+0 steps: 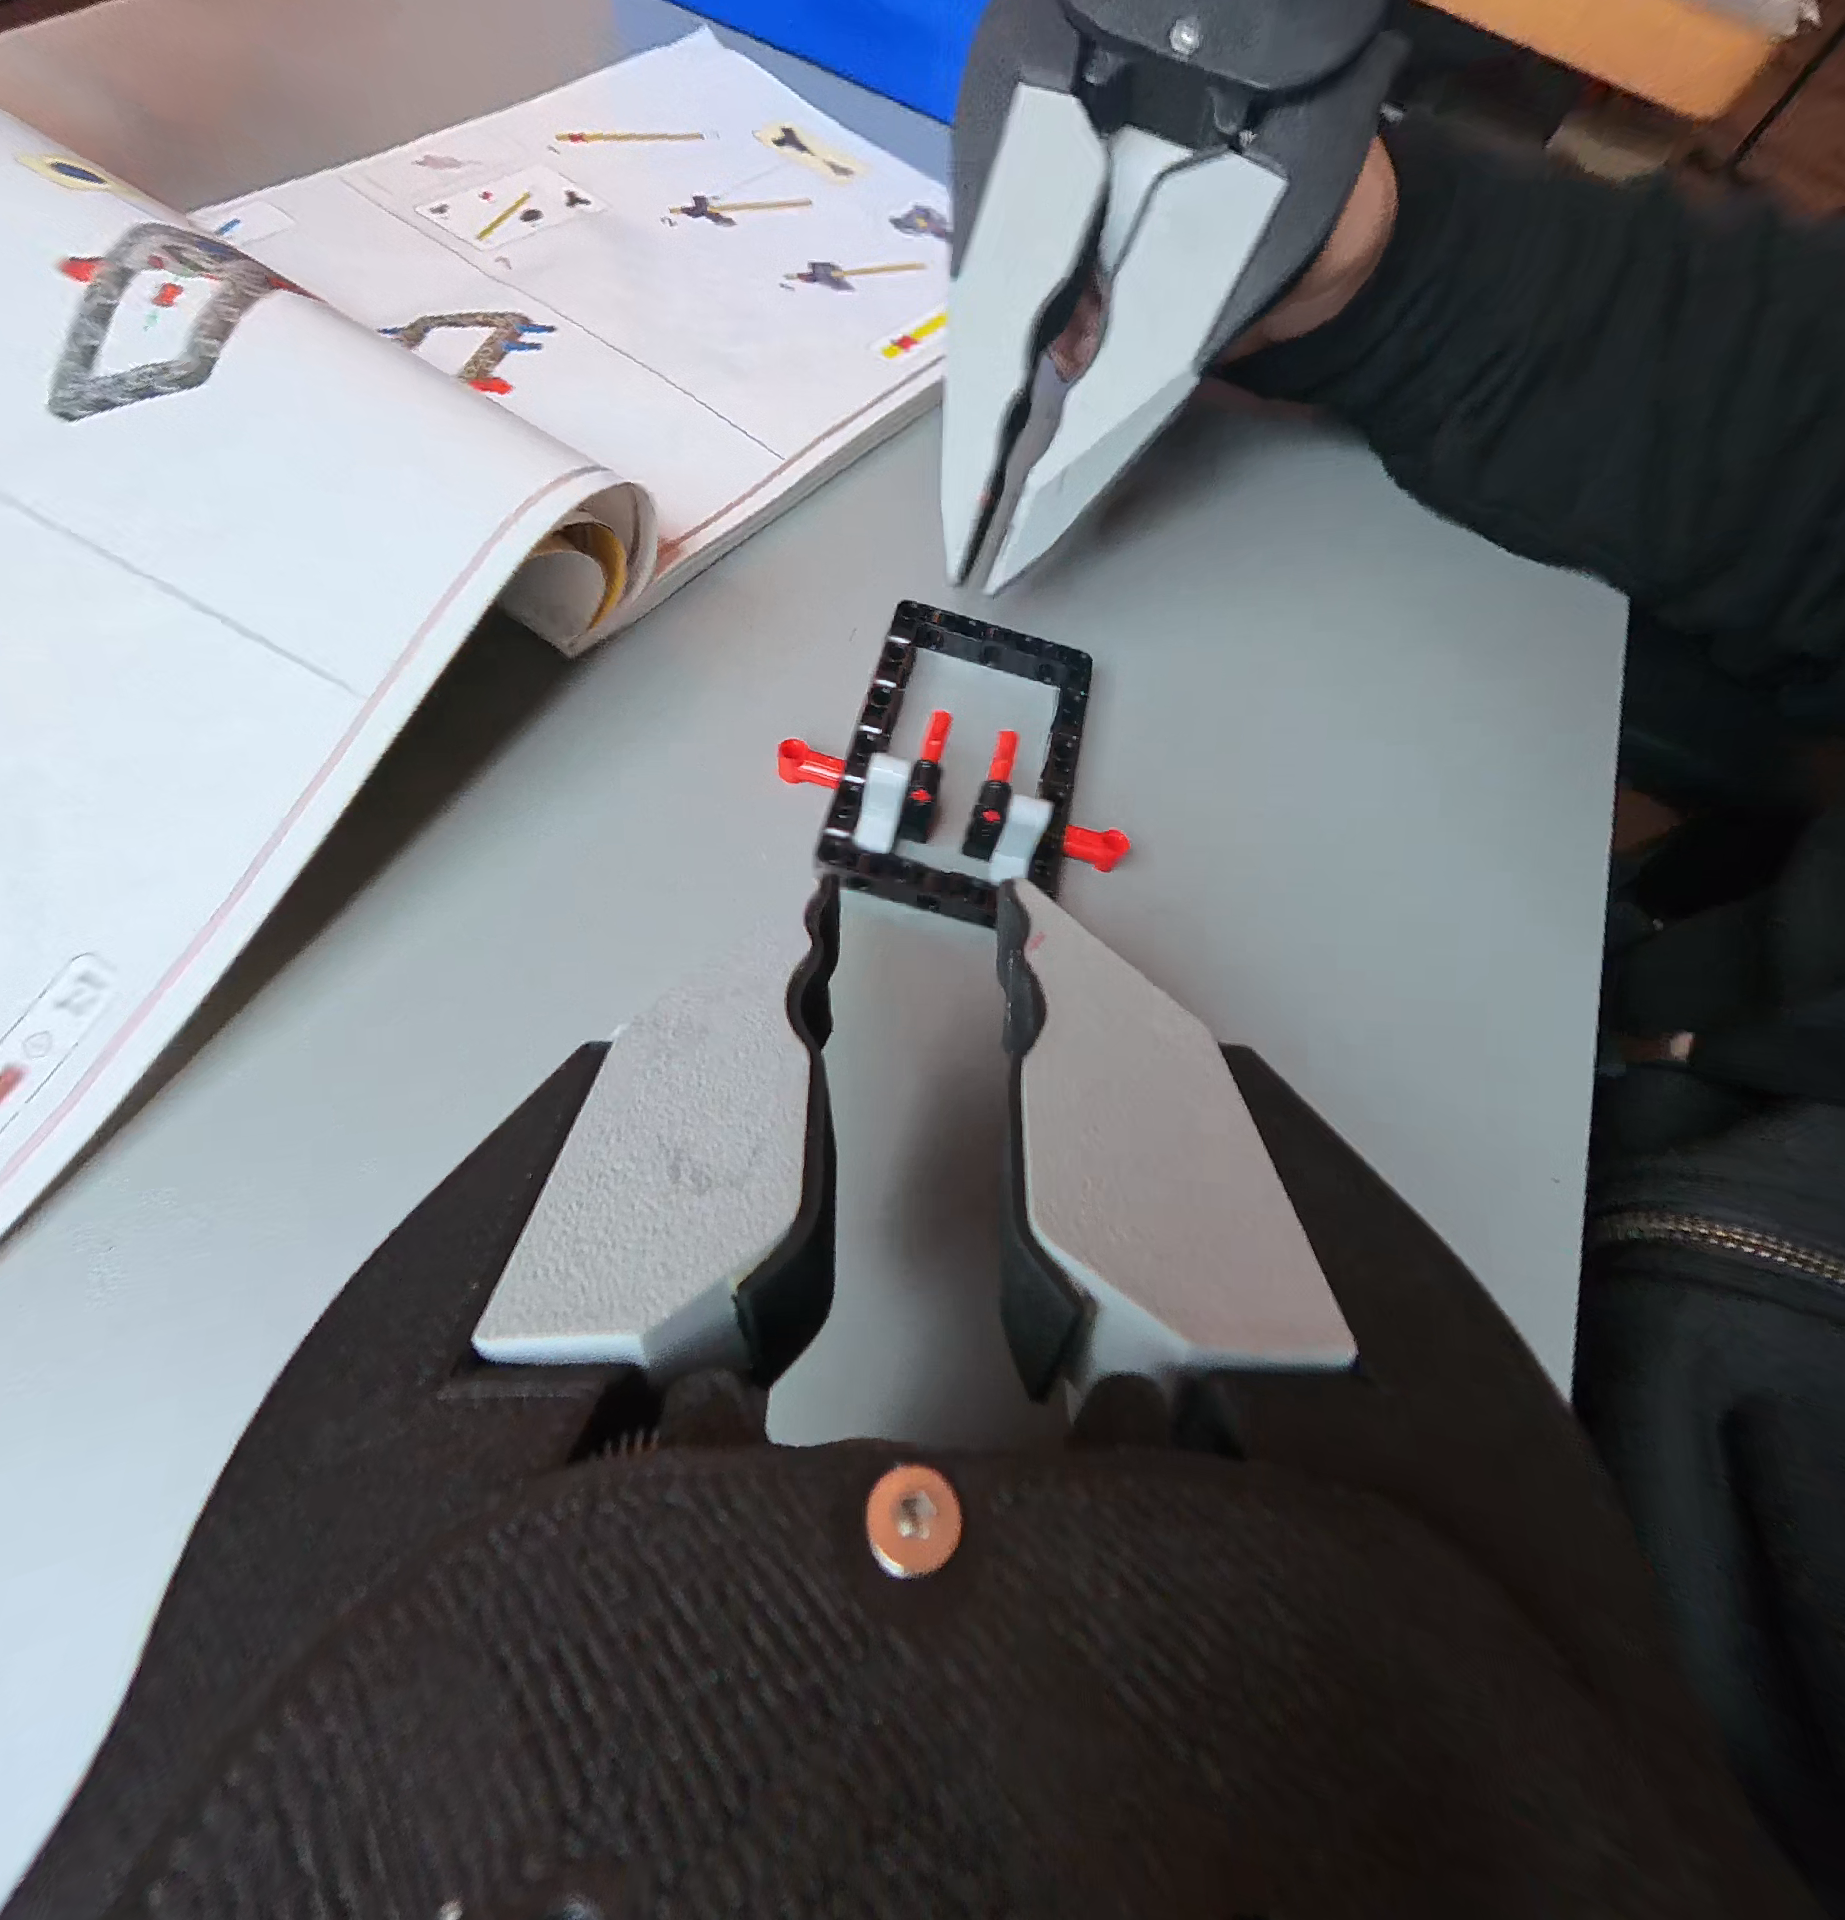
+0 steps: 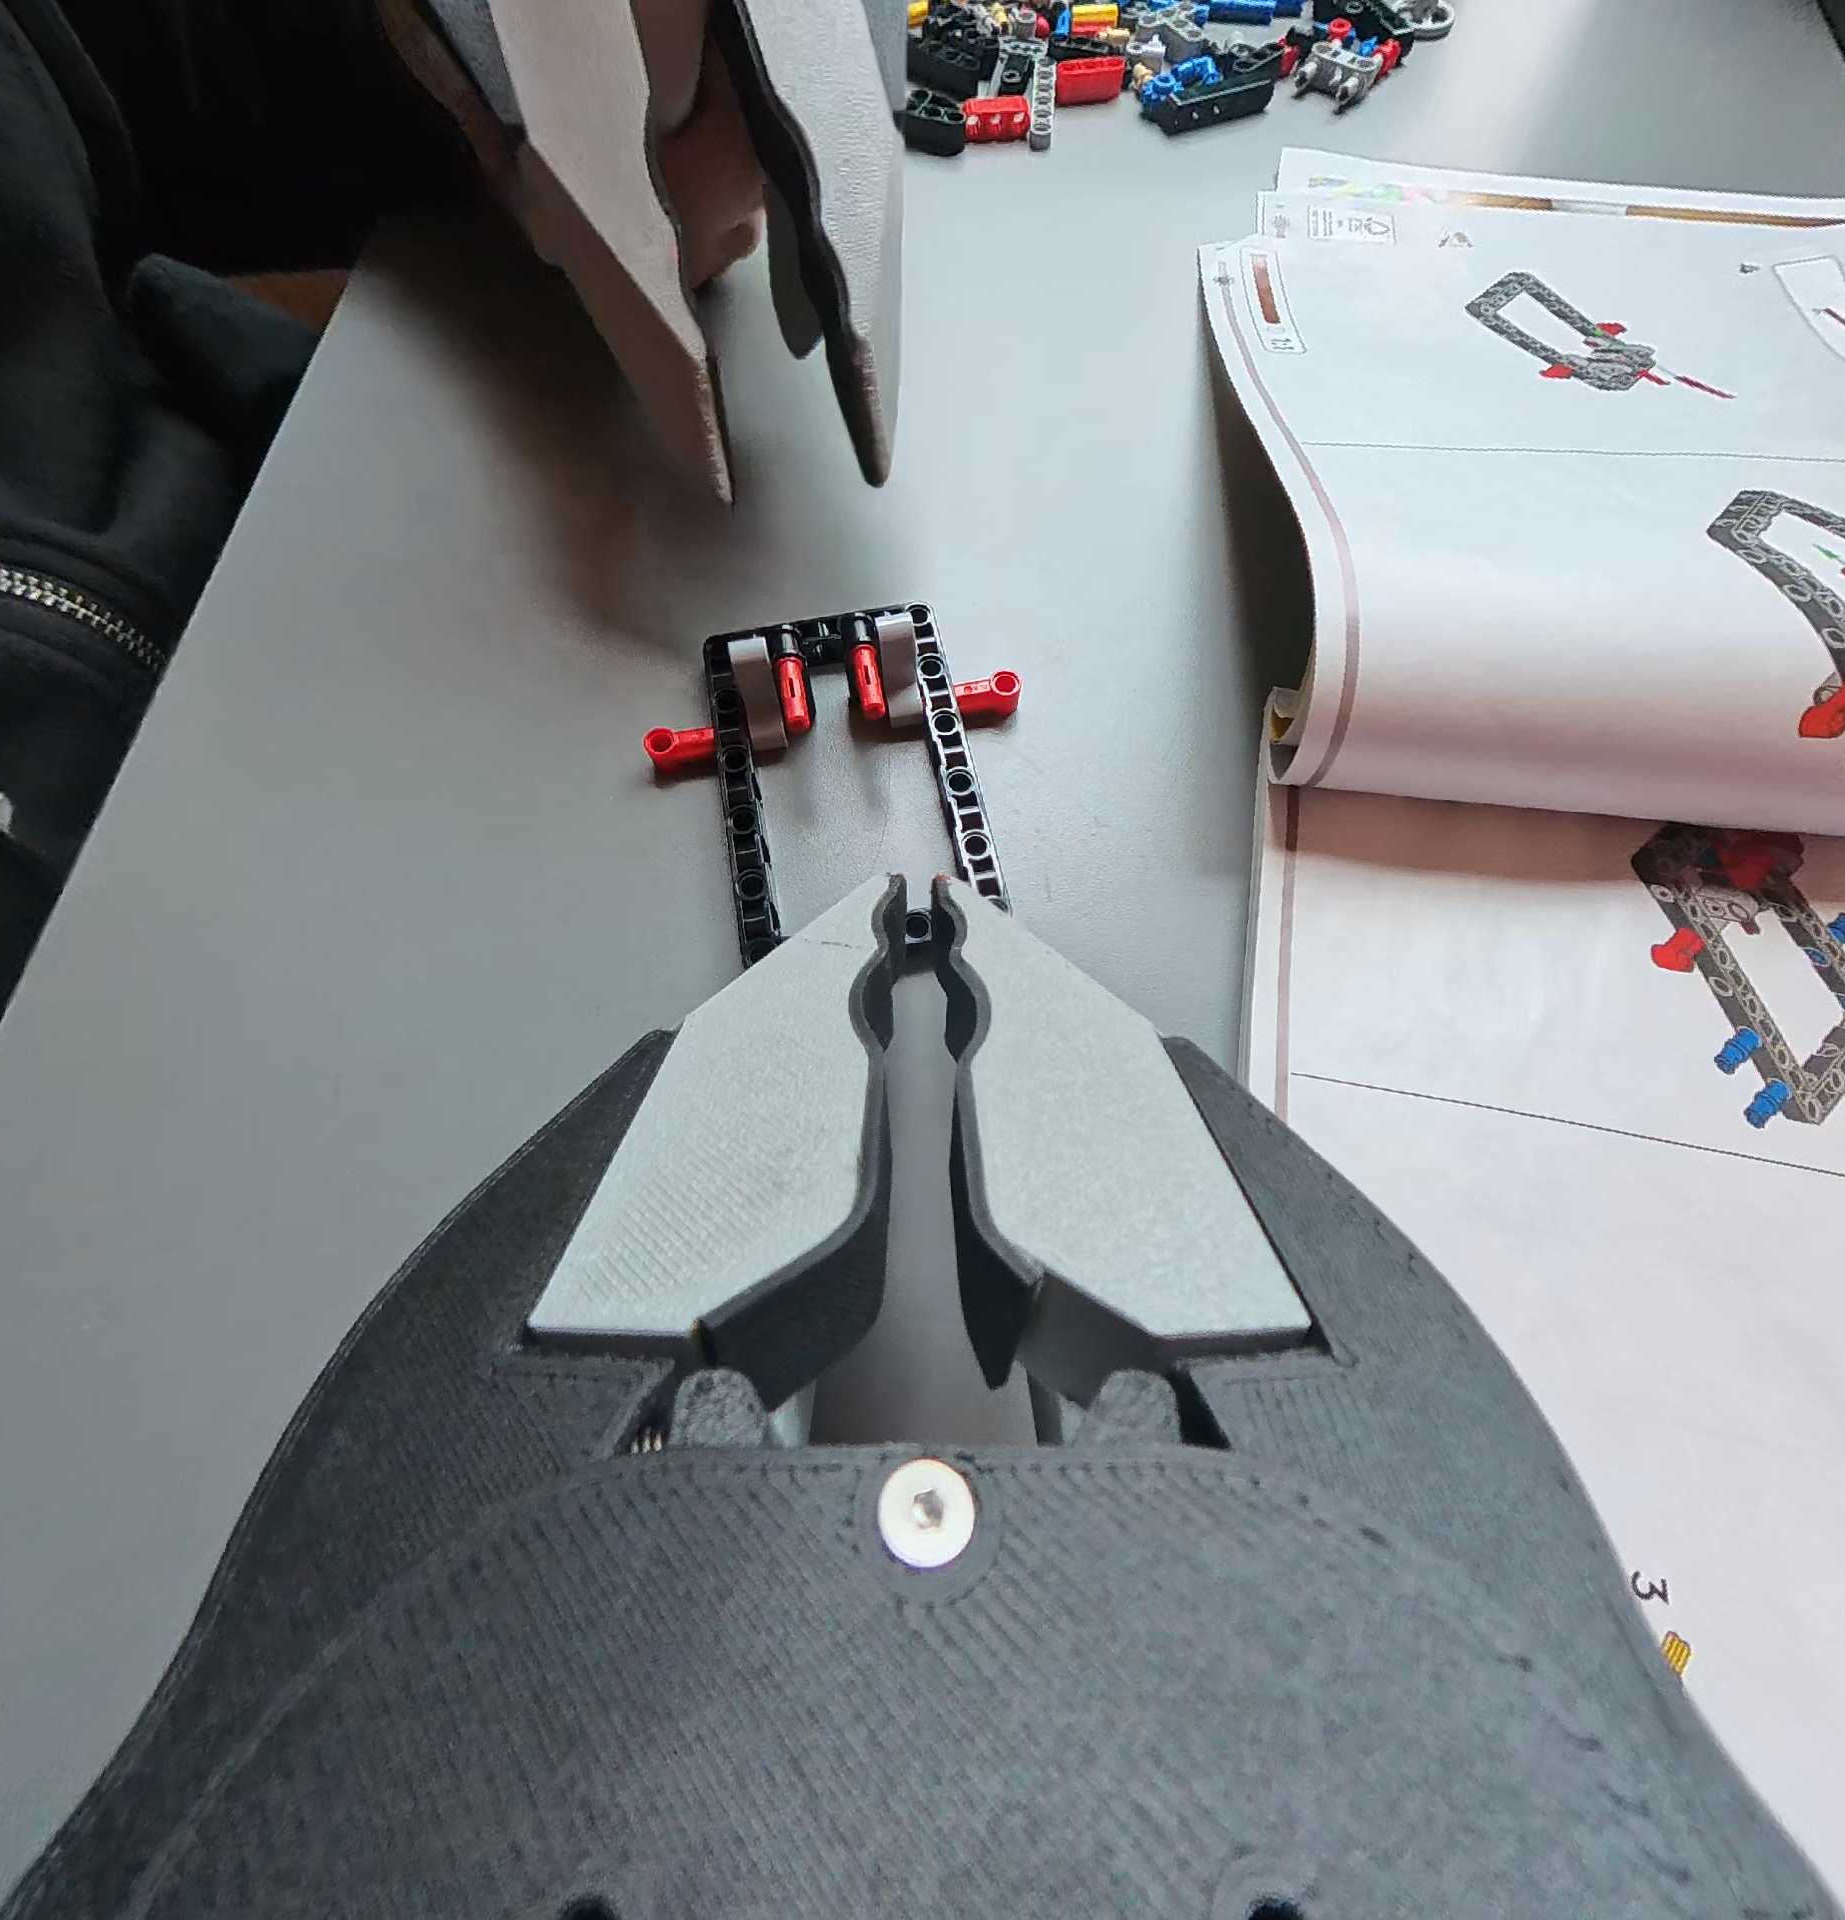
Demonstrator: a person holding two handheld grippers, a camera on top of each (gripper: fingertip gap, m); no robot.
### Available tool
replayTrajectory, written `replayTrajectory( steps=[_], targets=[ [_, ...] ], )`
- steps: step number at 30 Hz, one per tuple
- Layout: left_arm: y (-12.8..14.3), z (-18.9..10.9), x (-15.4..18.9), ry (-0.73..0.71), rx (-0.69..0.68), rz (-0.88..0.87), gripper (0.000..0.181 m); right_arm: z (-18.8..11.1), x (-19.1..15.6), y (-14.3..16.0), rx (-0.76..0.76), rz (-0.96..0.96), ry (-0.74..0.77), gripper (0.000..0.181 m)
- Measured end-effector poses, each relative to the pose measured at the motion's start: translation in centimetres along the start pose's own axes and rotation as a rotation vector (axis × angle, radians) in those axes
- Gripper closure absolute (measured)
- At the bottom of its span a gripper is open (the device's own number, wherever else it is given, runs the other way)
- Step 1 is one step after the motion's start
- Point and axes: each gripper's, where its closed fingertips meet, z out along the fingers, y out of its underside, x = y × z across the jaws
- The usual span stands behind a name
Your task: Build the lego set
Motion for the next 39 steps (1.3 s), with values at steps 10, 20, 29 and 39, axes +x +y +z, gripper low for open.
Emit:
replayTrajectory(
  steps=[10,20,29,39],
  targets=[
    [-1.1,-3.3,-11.2,-0.28,-0.175,0.005,0.119,-2.9,3.9,-1.8,0.182,0.047,0.24,0.181],
    [2.2,-1.8,-13.2,-0.2,-0.292,-0.039,0.109,-3.3,8.5,4.0,-0.129,0.12,0.419,0.181],
    [3.0,-1.2,-9.0,-0.163,-0.309,0.034,0.084,-7.2,11.1,6.7,-0.112,0.281,0.514,0.181],
    [2.9,-1.6,-8.7,-0.133,-0.271,-0.012,0.089,-7.7,11.9,7.1,-0.13,0.27,0.568,0.181]
  ],
)
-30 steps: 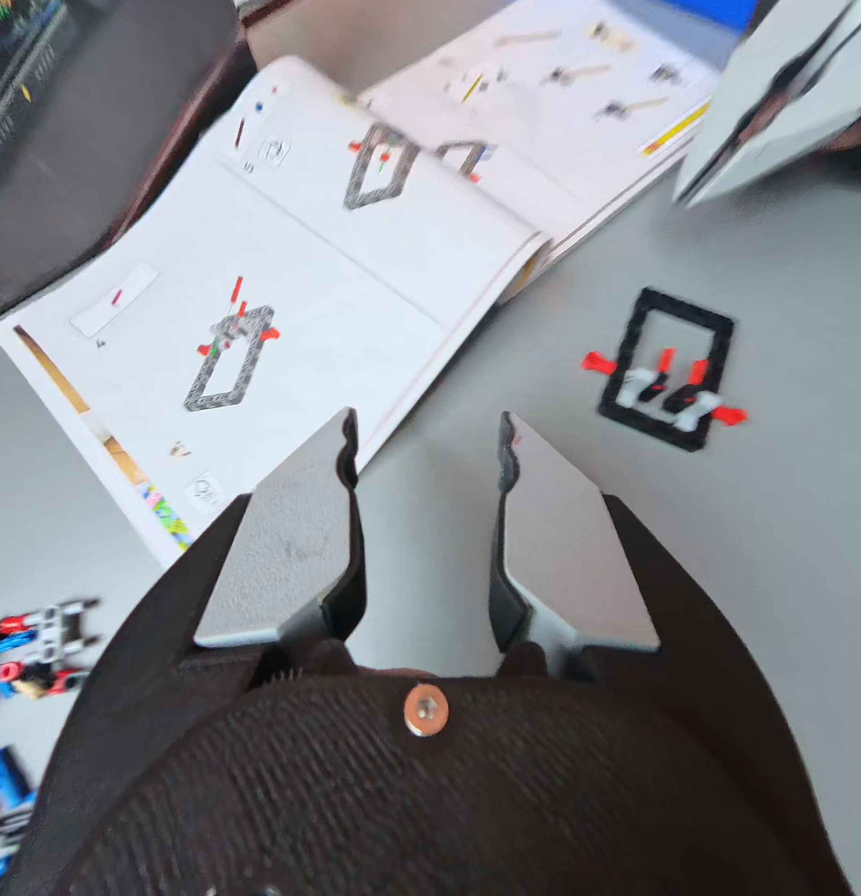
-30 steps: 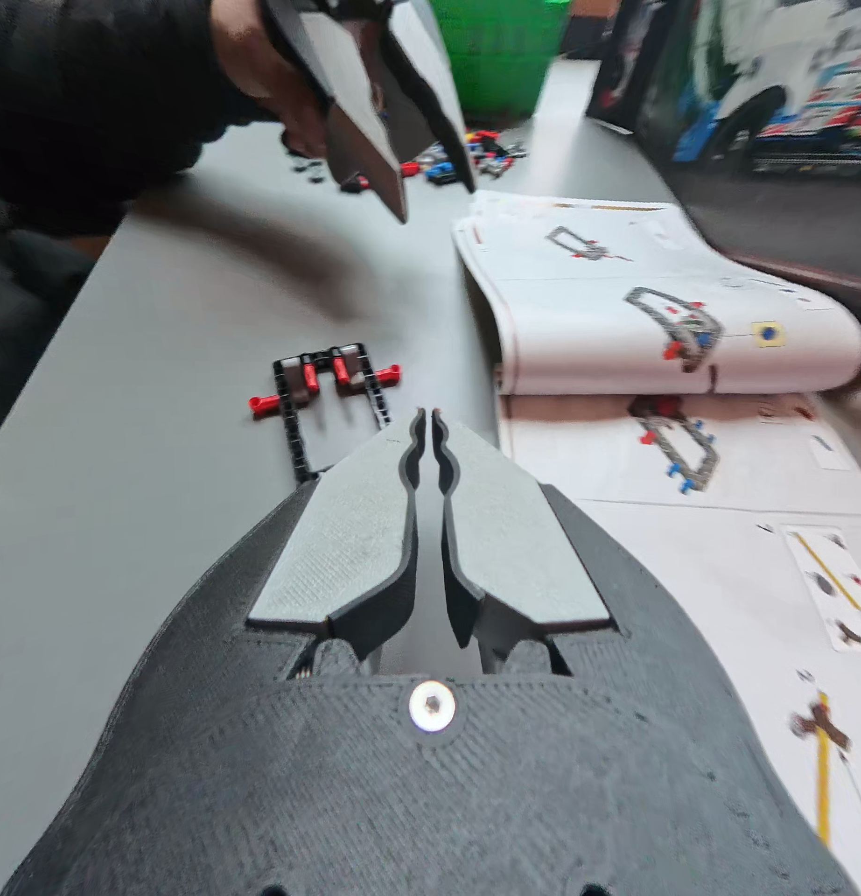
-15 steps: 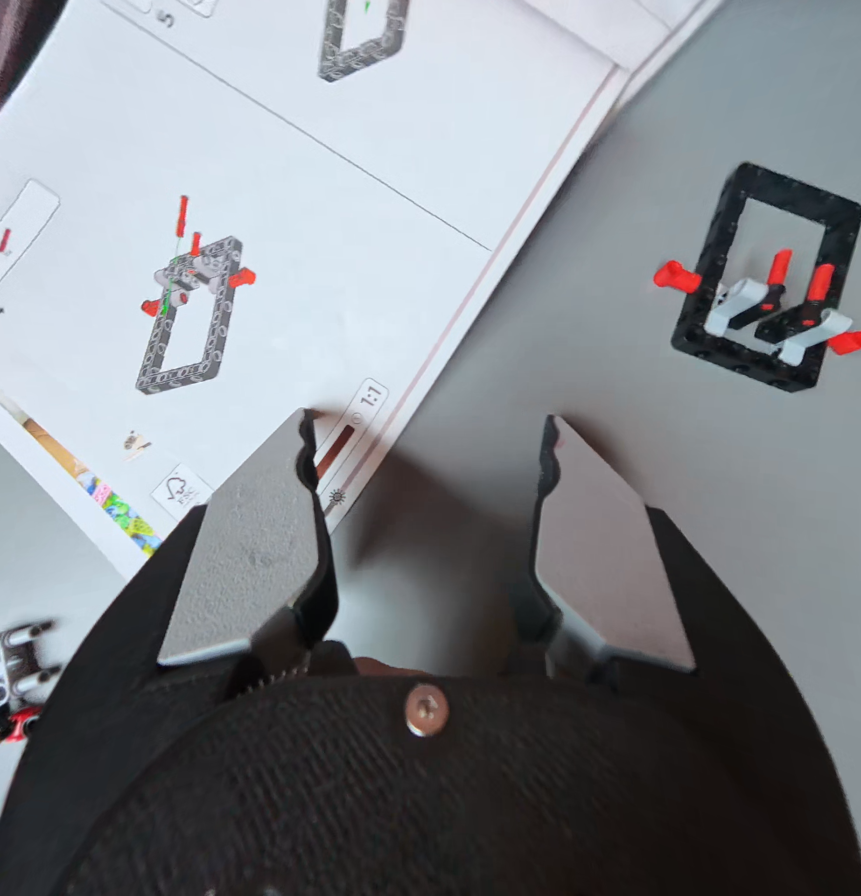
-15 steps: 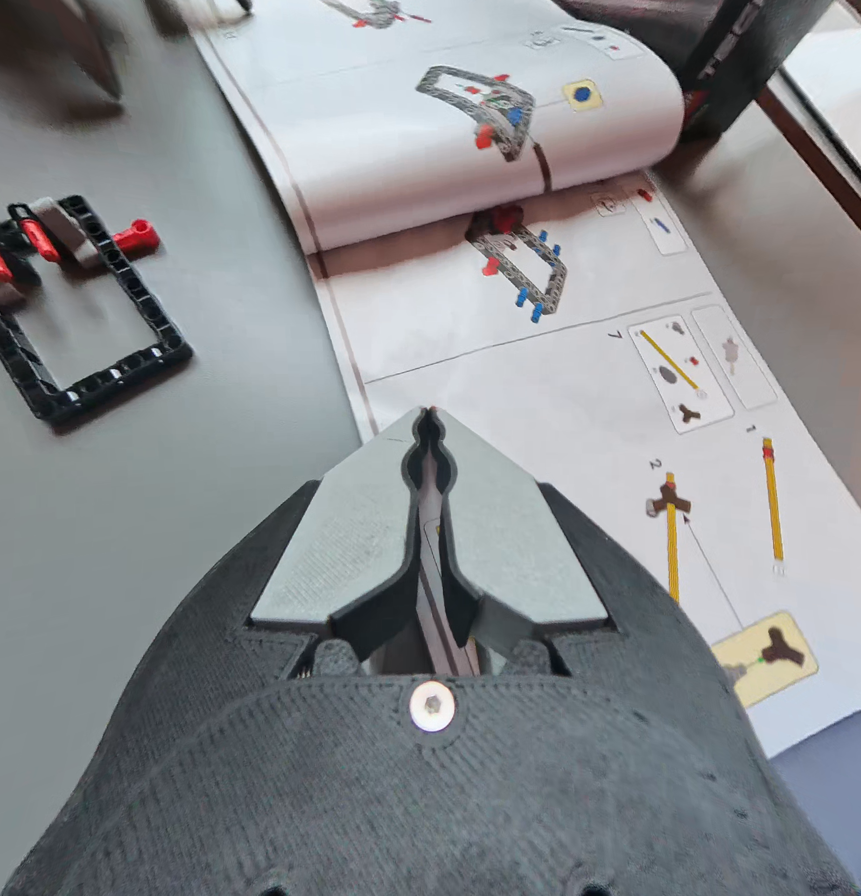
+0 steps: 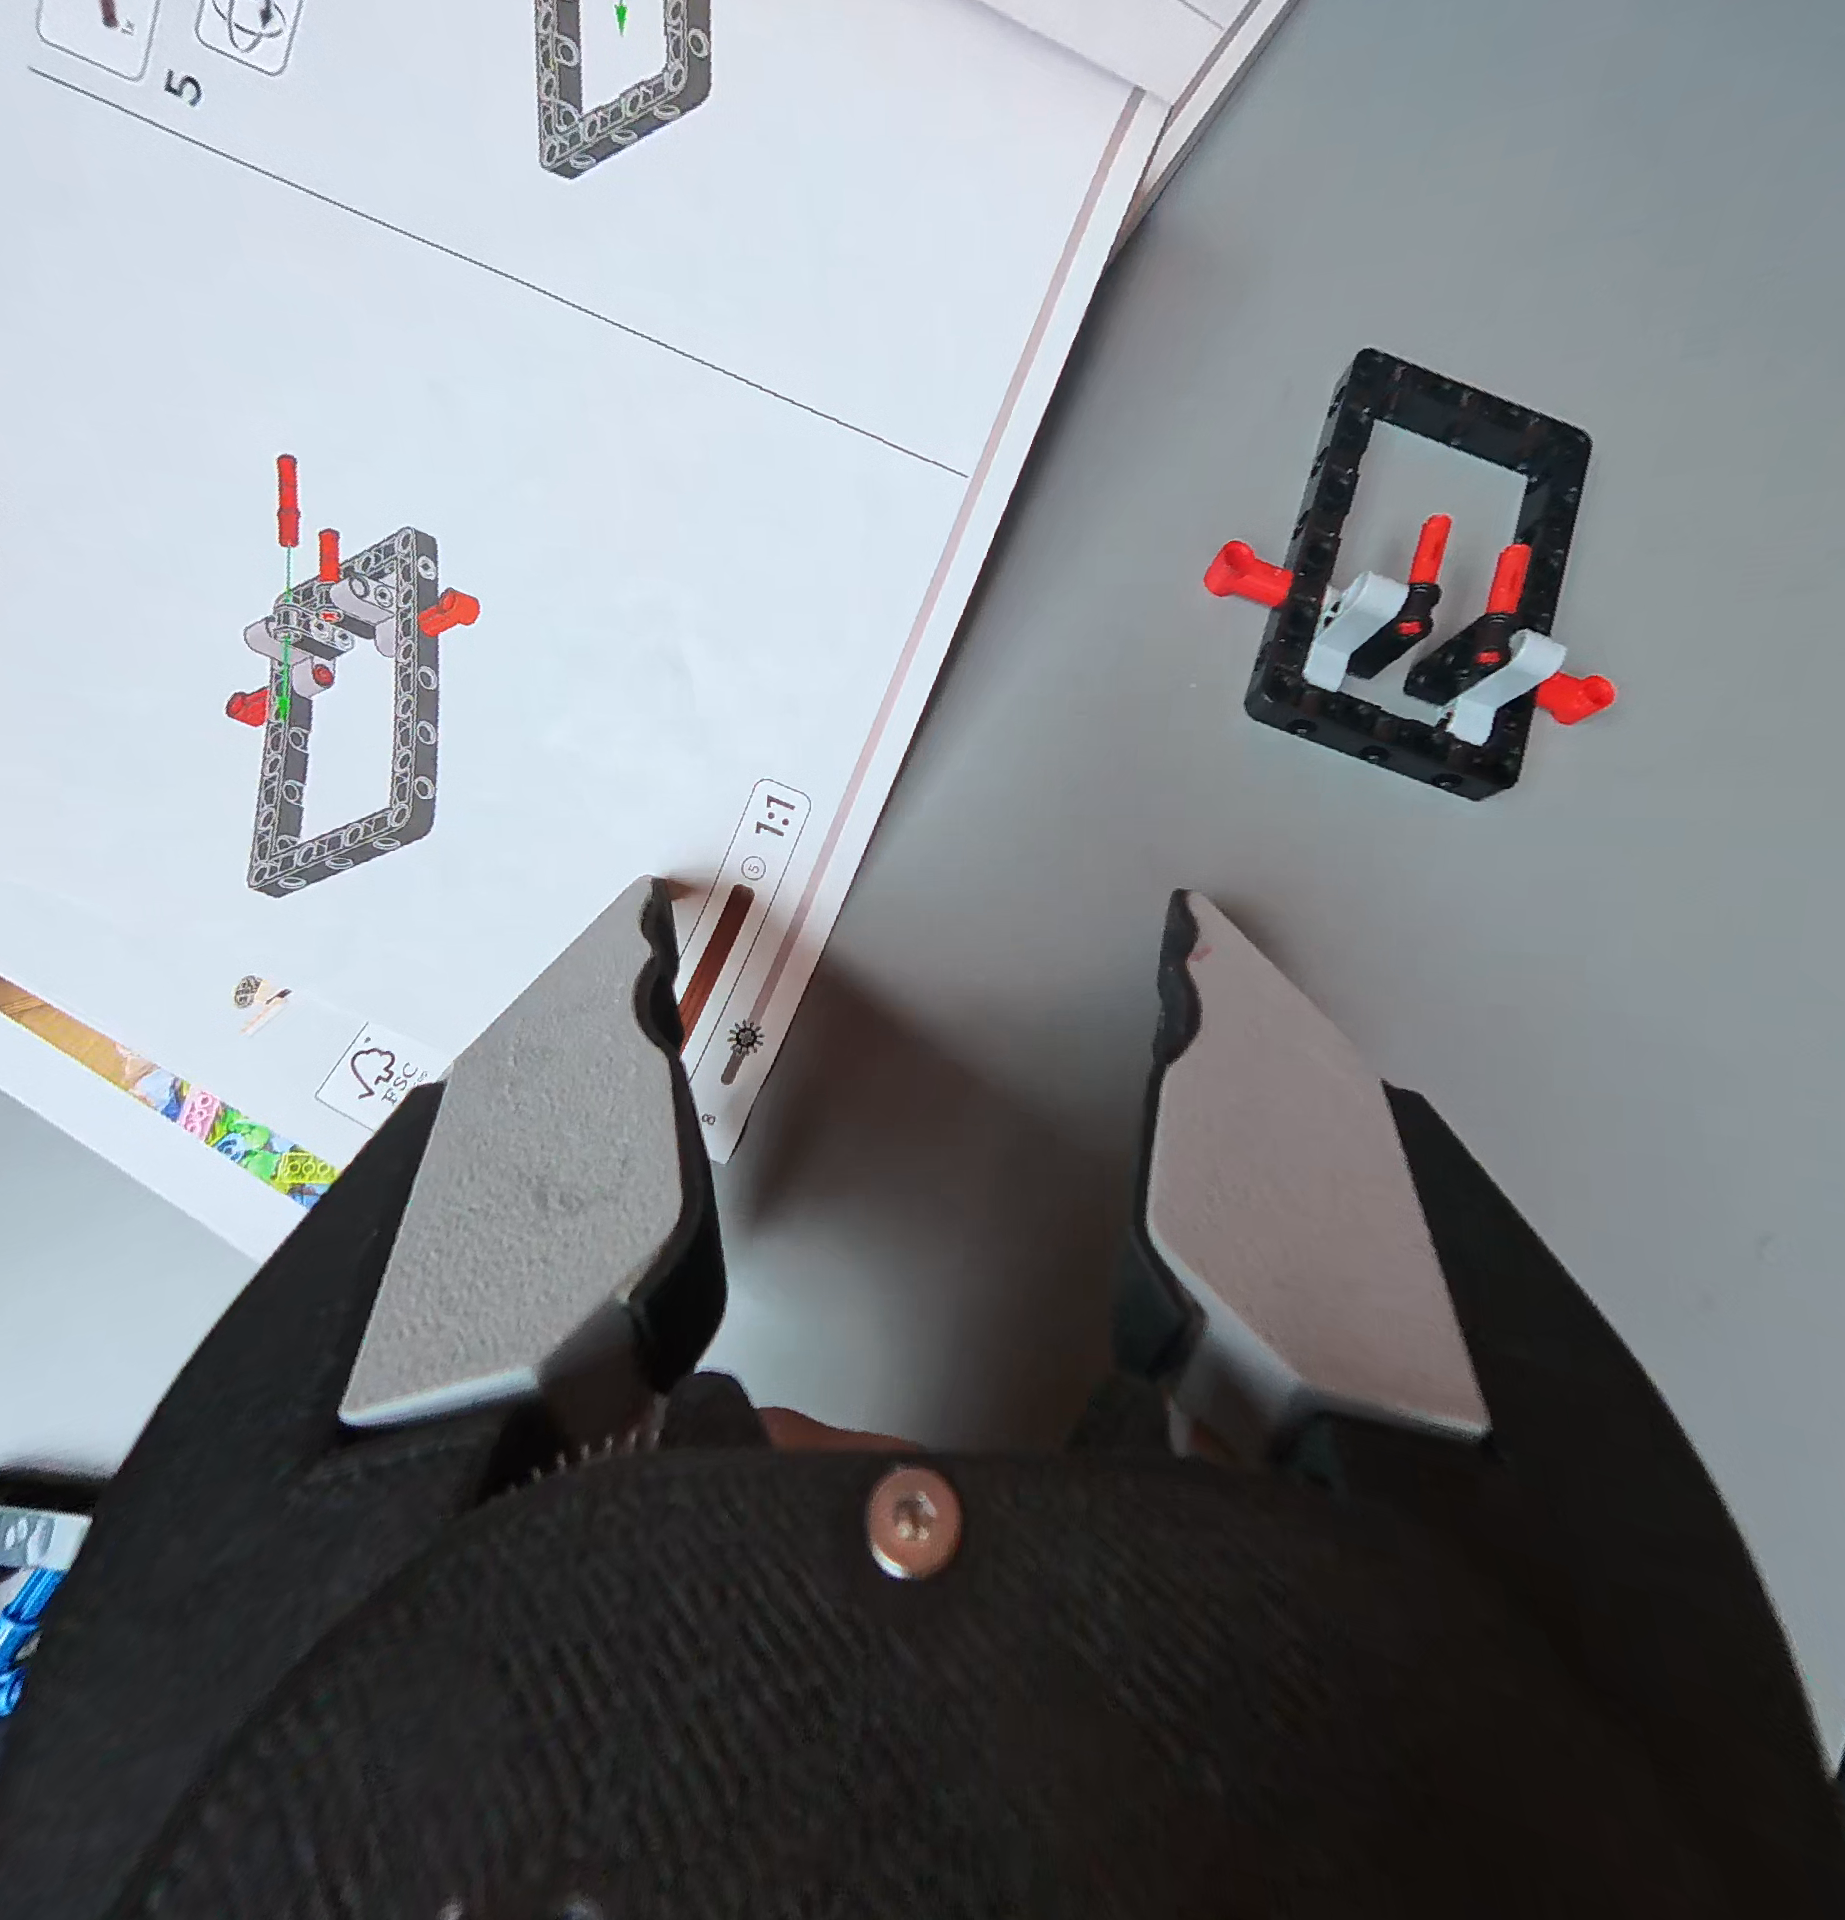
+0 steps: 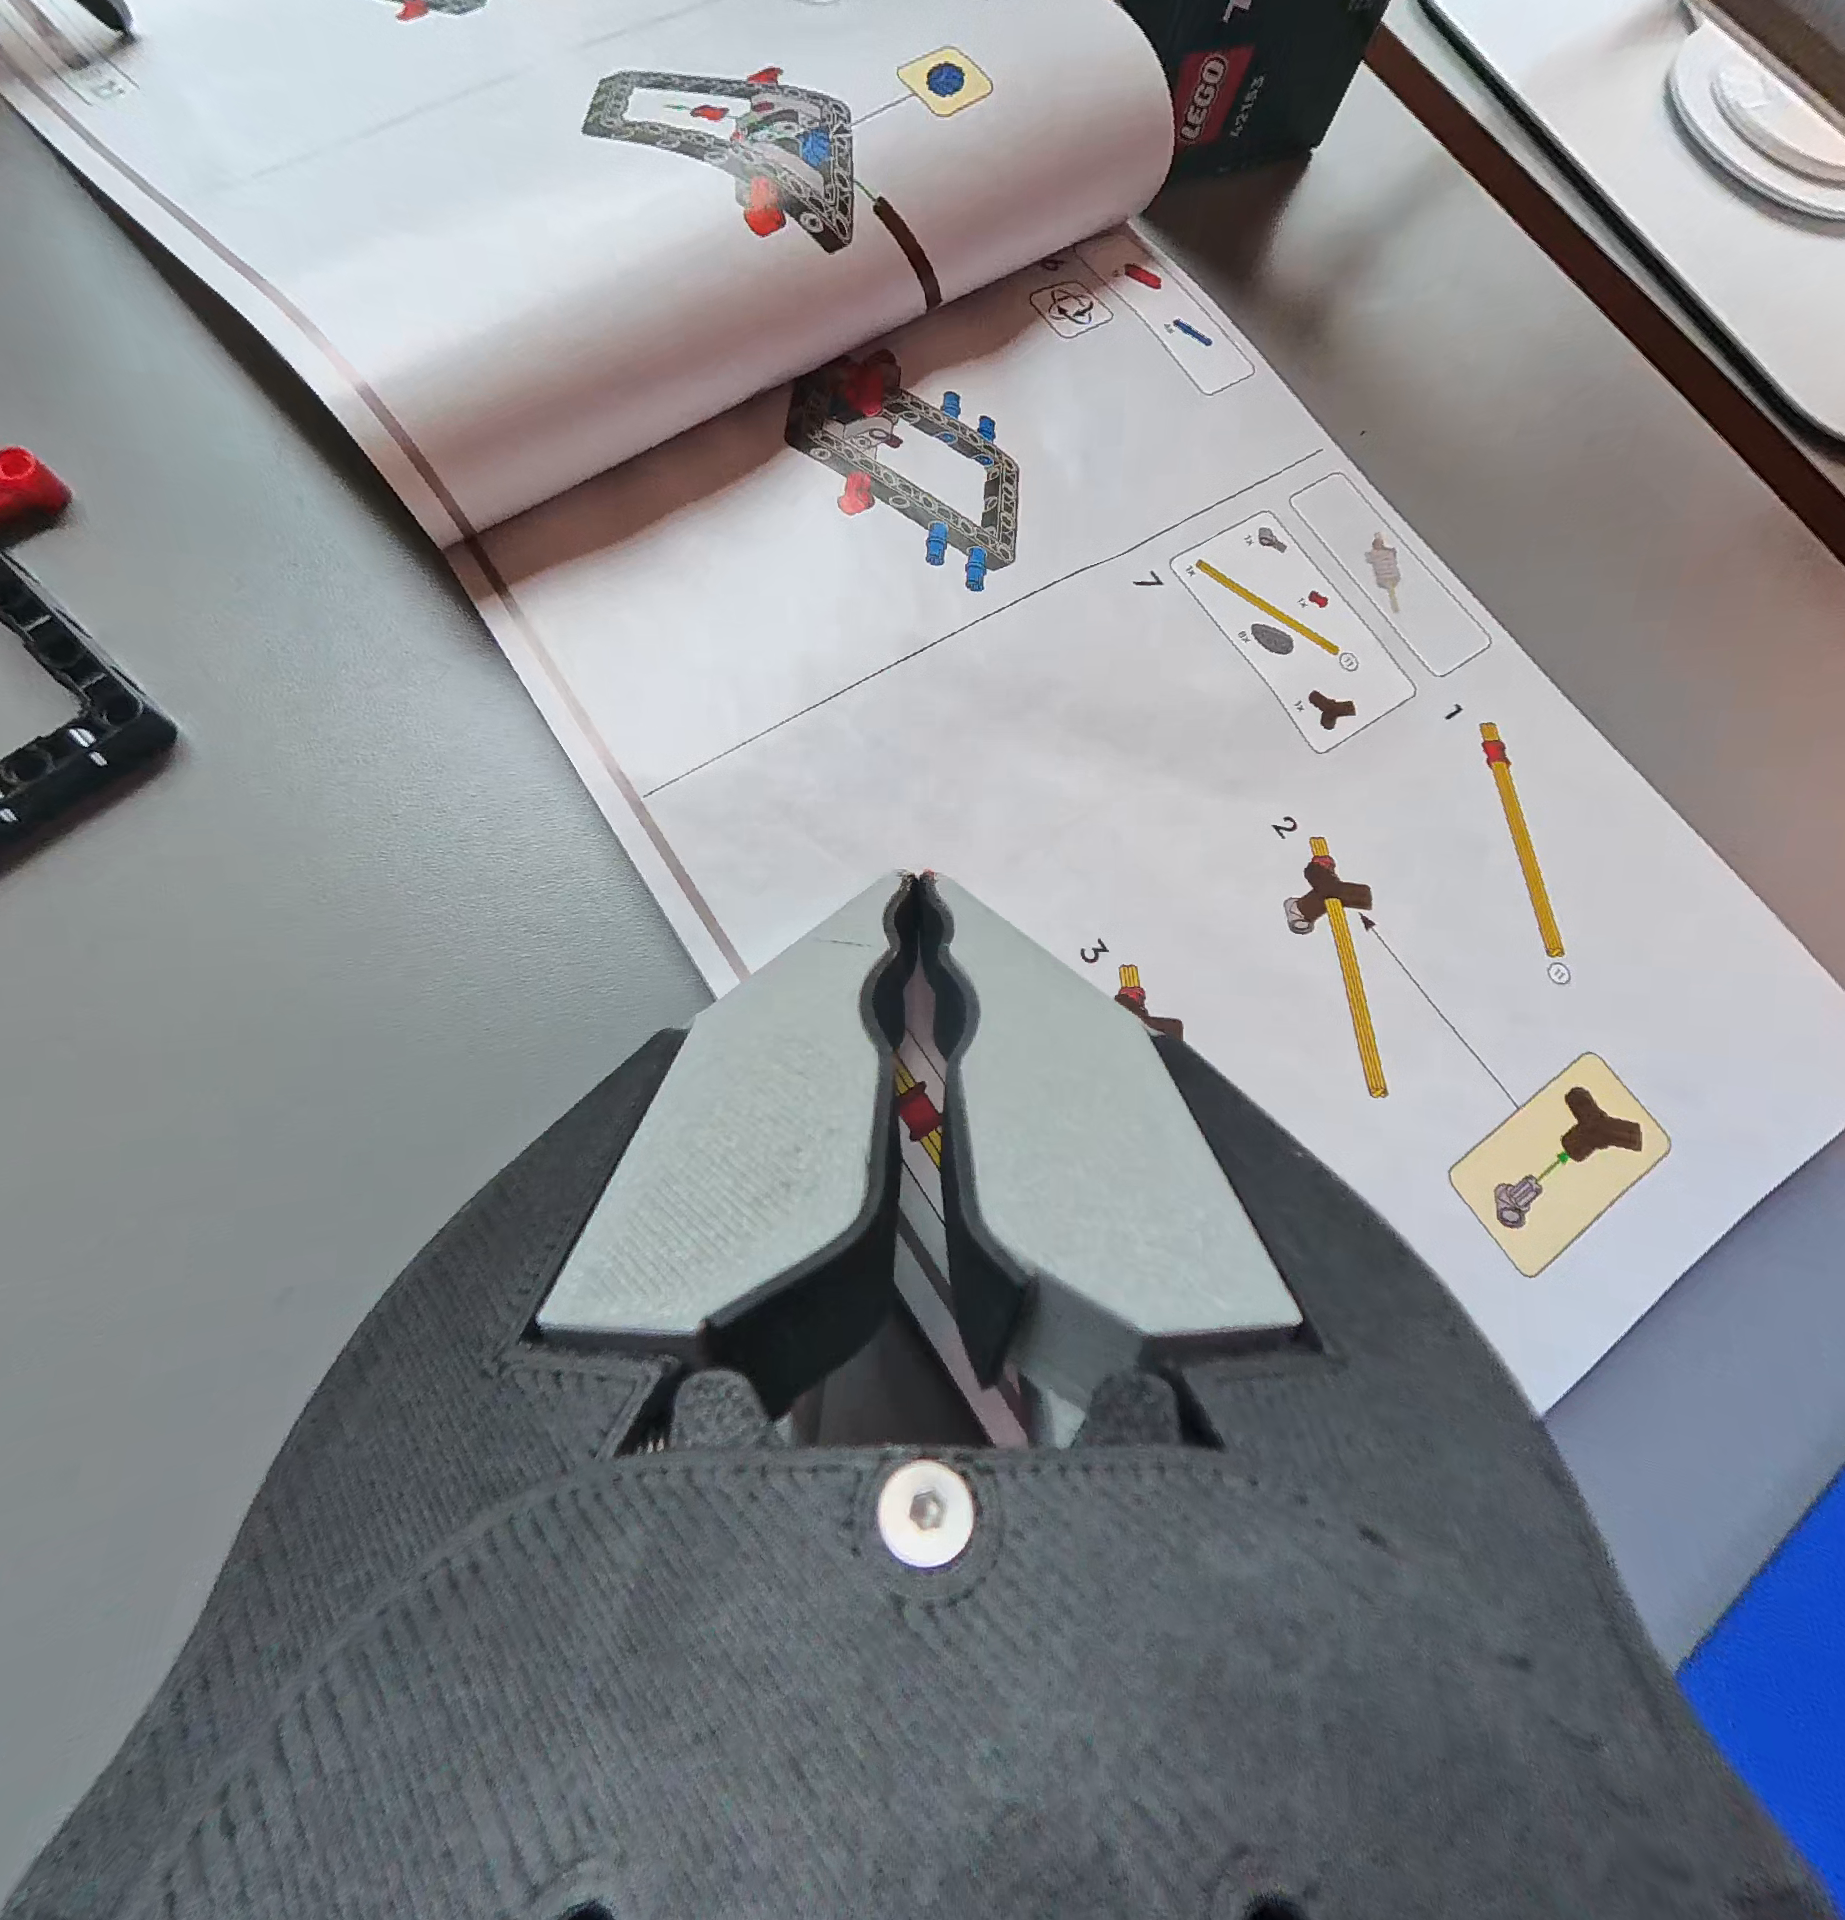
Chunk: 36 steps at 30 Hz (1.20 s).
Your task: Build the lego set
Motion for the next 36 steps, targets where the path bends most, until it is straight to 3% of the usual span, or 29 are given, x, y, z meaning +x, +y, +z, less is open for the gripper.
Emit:
replayTrajectory(
  steps=[9,16,24,30,36],
  targets=[
    [-0.2,-0.3,-0.4,0.017,0.002,-0.024,0.108,-0.6,-0.5,-0.5,0.049,-0.061,0.013,0.181],
    [-0.8,-0.8,0.1,0.02,0.025,0.002,0.112,-1.7,-0.5,-2.0,0.161,-0.088,0.053,0.181],
    [-0.6,-0.8,0.3,0.025,0.014,0.013,0.113,-1.8,-0.8,-2.2,0.174,-0.084,0.029,0.181],
    [-0.8,-1.5,1.3,0.092,0.031,0.021,0.121,-1.6,-0.9,-2.1,0.166,-0.091,0.028,0.181],
    [-1.2,-1.5,4.9,0.247,0.05,0.077,0.122,-2.4,-2.0,-2.8,0.208,-0.074,0.014,0.181]
  ],
)
